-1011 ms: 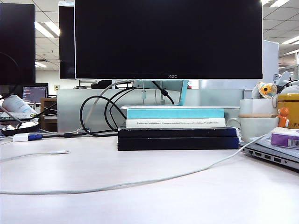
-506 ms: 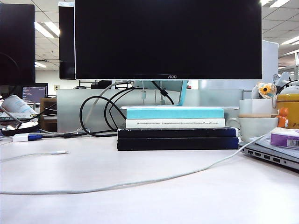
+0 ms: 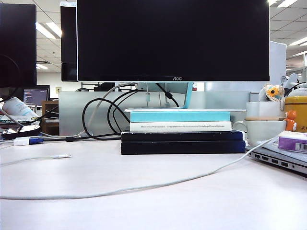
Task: Unfold the white charging cable into a straight cable.
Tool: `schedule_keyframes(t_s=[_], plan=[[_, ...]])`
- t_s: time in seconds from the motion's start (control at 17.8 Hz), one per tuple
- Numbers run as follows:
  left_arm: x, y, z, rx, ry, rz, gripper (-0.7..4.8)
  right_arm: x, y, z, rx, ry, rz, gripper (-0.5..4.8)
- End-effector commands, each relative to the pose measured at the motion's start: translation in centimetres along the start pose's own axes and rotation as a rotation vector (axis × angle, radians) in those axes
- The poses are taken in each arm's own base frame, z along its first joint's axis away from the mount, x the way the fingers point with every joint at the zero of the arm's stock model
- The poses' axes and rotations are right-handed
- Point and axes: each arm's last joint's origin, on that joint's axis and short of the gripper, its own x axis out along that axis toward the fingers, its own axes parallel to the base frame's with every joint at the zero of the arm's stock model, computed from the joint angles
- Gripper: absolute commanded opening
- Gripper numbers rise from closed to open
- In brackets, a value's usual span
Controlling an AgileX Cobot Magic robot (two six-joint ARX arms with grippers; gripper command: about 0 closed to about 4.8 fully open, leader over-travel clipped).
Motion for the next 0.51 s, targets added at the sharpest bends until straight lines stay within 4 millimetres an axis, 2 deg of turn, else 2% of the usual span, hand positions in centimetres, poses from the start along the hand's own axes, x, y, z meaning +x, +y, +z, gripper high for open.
schedule_keyframes(t_s=[0.06,0.28,0.51], plan=[[0.1,0.2,-0.8,0.072,0.056,0.013,-0.06,0.0,-0.3,-0.2,-0.044,0.008,-0.028,-0.01],[0.4,0.5,-1.4,0.074,0.043,0.016,-0.06,0.0,-0.3,-0.4,-0.049,0.032,-0.029,-0.01],[0.9,1.2,-3.0,0.068,0.056,0.078,-0.06,0.0,-0.6,-1.3,-0.081,0.116,-0.054,-0.01]])
